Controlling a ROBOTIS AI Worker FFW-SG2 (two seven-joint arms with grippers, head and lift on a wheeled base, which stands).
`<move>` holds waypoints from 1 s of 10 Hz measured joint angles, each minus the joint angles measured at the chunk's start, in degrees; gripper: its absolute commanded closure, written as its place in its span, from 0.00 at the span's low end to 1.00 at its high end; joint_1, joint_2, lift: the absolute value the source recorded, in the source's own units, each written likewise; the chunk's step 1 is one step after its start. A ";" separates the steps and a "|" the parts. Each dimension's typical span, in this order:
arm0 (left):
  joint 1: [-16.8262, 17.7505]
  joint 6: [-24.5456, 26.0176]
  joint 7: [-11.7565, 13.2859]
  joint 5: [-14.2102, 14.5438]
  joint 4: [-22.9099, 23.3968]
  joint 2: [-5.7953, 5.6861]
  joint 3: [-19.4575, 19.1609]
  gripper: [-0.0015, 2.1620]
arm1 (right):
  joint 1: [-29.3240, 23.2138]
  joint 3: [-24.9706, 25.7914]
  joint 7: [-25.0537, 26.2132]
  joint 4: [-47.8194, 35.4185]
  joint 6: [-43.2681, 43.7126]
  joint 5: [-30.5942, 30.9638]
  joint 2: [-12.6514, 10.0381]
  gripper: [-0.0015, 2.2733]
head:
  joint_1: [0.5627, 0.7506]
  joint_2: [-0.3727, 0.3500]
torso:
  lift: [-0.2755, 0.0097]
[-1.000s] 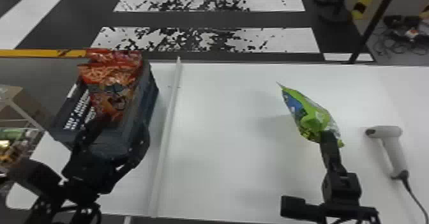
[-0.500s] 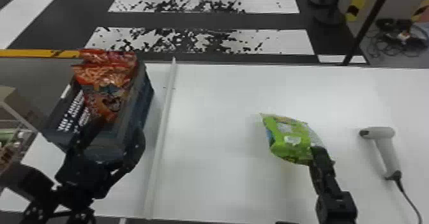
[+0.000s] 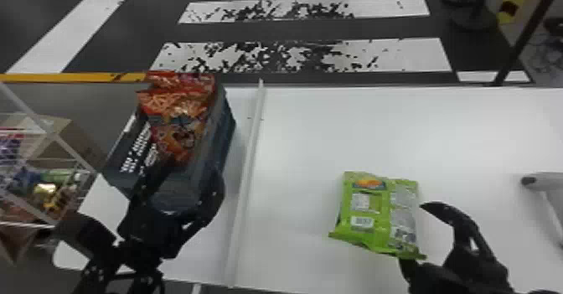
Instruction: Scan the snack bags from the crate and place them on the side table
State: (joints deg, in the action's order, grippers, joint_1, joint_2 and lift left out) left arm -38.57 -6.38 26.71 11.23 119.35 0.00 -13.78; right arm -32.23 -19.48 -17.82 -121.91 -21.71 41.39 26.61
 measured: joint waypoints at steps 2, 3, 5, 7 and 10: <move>0.06 0.02 0.02 0.19 0.00 0.00 -0.32 0.04 | 0.61 9.42 -12.83 -2.25 -0.21 -14.50 -3.84 0.03 | 0.70 0.76 | 0.64; 0.21 0.09 0.01 0.20 -0.09 0.00 -0.35 0.04 | 2.00 12.84 -16.13 -2.39 -4.46 -19.81 -4.73 0.03 | 0.70 0.73 | 0.64; 0.60 0.26 0.02 0.20 -0.41 0.00 -0.24 0.04 | 5.52 16.62 -20.67 -1.88 -18.54 -25.32 -5.18 0.03 | 0.70 0.62 | 0.64; 0.82 0.36 0.01 0.07 -0.68 0.00 -0.05 0.04 | 8.00 20.43 -27.02 -1.61 -31.21 -30.83 -6.18 0.03 | 0.70 0.59 | 0.64; 0.83 0.37 0.01 0.01 -0.70 0.00 0.01 0.04 | 8.09 25.37 -27.61 -3.94 -36.49 -35.13 -7.98 0.21 | 0.70 0.55 | 0.64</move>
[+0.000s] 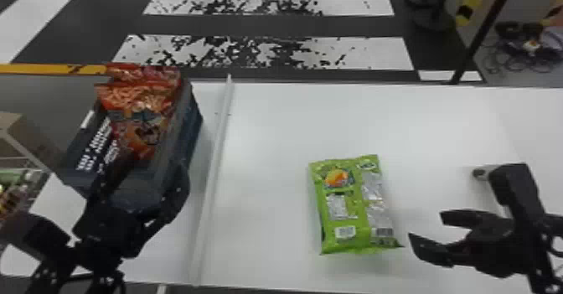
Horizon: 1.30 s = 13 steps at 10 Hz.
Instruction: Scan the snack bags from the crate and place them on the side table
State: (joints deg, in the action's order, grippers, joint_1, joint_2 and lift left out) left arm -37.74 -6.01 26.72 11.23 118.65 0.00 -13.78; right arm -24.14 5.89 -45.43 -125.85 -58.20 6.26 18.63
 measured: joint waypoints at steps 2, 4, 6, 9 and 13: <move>-0.11 0.00 0.00 0.01 0.01 0.00 0.03 0.04 | -0.41 2.90 0.31 -0.75 2.07 -6.30 -1.66 0.82 | 0.70 0.57 | 0.64; -0.29 -0.01 0.03 0.01 0.08 0.00 0.06 0.04 | -1.32 3.47 1.82 0.00 9.72 -10.68 -3.32 0.89 | 0.70 0.61 | 0.64; -0.39 -0.01 0.09 0.02 0.09 0.00 0.07 0.04 | -1.60 2.52 2.26 1.68 15.63 -11.42 -4.23 0.90 | 0.70 0.64 | 0.64; -0.40 -0.01 0.17 0.03 0.09 0.00 0.07 0.04 | -1.00 -0.26 2.21 6.77 19.19 -11.04 -4.30 0.90 | 0.70 0.67 | 0.64; -0.47 0.00 0.17 -0.05 0.09 0.00 0.22 0.04 | 1.07 -5.55 2.64 14.88 25.64 -6.85 -4.21 0.90 | 0.70 0.72 | 0.64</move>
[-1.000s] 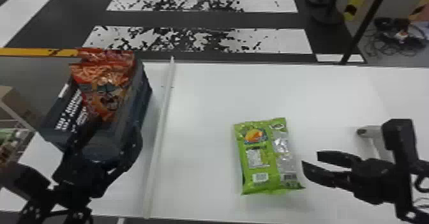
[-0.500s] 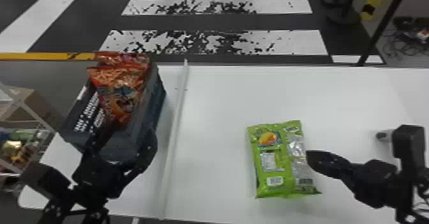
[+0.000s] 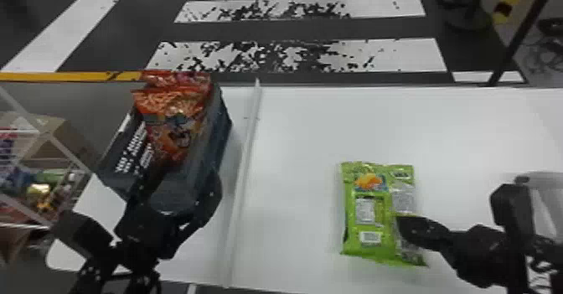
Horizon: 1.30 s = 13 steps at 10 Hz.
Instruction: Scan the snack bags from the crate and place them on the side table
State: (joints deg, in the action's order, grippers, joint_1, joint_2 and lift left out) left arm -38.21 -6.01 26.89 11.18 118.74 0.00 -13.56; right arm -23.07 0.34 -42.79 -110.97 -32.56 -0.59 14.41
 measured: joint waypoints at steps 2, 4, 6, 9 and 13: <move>-0.05 0.00 0.00 0.05 0.00 0.00 -0.05 0.04 | 0.50 -1.77 0.78 2.77 2.61 1.77 0.05 0.90 | 0.70 0.74 | 0.64; -0.01 0.00 0.00 0.06 -0.06 0.00 0.06 0.04 | 0.55 -2.17 1.05 3.41 3.91 3.09 0.19 0.90 | 0.70 0.73 | 0.64; 0.07 0.00 0.00 0.06 -0.12 0.00 0.11 0.04 | -0.37 -1.42 1.79 -0.10 4.06 3.06 0.24 0.90 | 0.70 0.72 | 0.64; 0.09 0.00 0.00 0.06 -0.23 0.00 0.05 0.04 | -1.55 -2.27 2.24 -7.97 0.36 2.54 0.01 0.90 | 0.70 0.77 | 0.64; 0.07 -0.01 0.00 0.06 -0.24 0.00 0.11 0.04 | 1.74 -11.57 4.85 -6.90 0.00 5.64 -0.23 0.90 | 0.70 0.90 | 0.64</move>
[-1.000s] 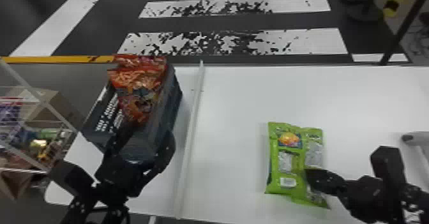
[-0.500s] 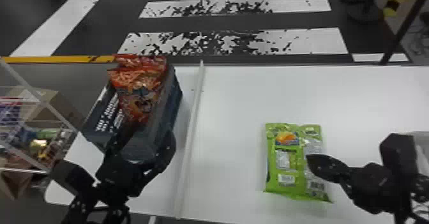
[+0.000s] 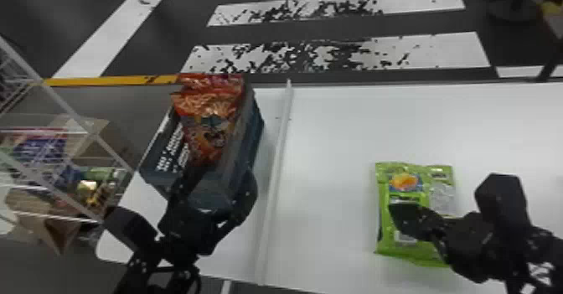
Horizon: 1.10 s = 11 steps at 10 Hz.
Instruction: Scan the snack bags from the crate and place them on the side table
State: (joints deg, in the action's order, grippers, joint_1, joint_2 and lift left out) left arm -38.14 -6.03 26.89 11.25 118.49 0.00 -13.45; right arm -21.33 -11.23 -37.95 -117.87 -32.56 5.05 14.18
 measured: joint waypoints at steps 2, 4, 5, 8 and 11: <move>0.00 0.01 0.00 -0.13 0.00 0.00 0.00 0.04 | 2.51 -4.60 0.85 2.76 0.24 2.72 -0.23 0.90 | 0.70 0.95 | 0.64; 0.00 0.01 0.02 -0.18 -0.06 0.00 0.01 0.04 | 4.79 -6.88 1.66 5.77 0.94 4.32 -0.38 0.90 | 0.70 0.97 | 0.64; 0.00 0.01 0.01 -0.22 -0.13 0.00 0.05 0.04 | 5.76 -7.16 1.75 6.79 0.98 4.68 -0.47 0.90 | 0.70 0.96 | 0.64; 0.00 0.31 0.03 -0.26 -0.17 0.00 0.06 0.04 | 6.97 -6.80 1.65 8.76 0.94 5.63 -0.22 0.90 | 0.70 0.94 | 0.64; 0.00 0.38 0.04 -0.26 -0.19 0.00 0.34 0.04 | 7.27 -5.95 1.64 9.64 0.96 6.20 0.57 0.90 | 0.70 0.90 | 0.64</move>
State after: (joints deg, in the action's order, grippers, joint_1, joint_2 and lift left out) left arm -38.14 -5.65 26.93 10.98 118.30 0.00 -13.11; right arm -14.07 -17.18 -36.30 -108.24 -31.60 11.25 14.75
